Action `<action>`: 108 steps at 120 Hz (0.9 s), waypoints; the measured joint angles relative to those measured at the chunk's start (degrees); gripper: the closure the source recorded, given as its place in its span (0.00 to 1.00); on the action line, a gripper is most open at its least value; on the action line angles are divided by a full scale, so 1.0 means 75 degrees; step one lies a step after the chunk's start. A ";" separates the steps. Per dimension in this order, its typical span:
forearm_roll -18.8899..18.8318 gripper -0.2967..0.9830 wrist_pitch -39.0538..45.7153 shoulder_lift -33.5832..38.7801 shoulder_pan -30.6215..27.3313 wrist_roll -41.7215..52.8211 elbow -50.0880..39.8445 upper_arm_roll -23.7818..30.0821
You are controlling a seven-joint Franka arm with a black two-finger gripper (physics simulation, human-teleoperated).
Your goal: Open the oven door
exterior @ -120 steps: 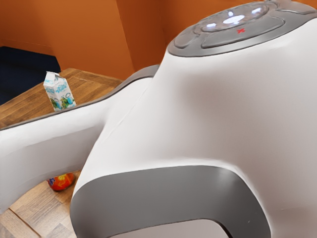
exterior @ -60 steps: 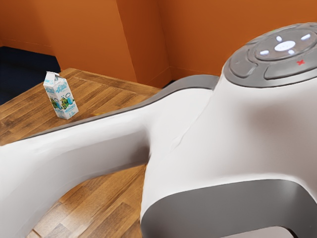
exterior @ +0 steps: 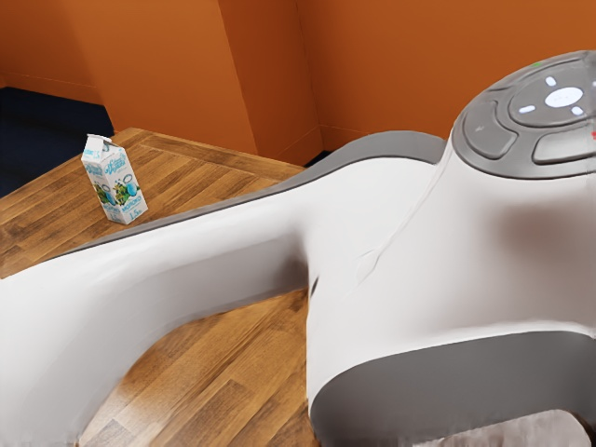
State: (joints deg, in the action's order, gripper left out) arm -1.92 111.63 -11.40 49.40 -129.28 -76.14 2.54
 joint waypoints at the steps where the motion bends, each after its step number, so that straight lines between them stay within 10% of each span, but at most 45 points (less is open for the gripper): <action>1: -0.0001 0.23 0.0001 -0.0011 -0.0025 0.0009 0.0012 -0.0001; 108: 0.0952 0.23 0.0789 0.0400 -0.0153 0.0657 -0.1898 -0.0233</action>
State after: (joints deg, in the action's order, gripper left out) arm 5.22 117.55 -8.40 48.25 -124.35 -90.37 0.80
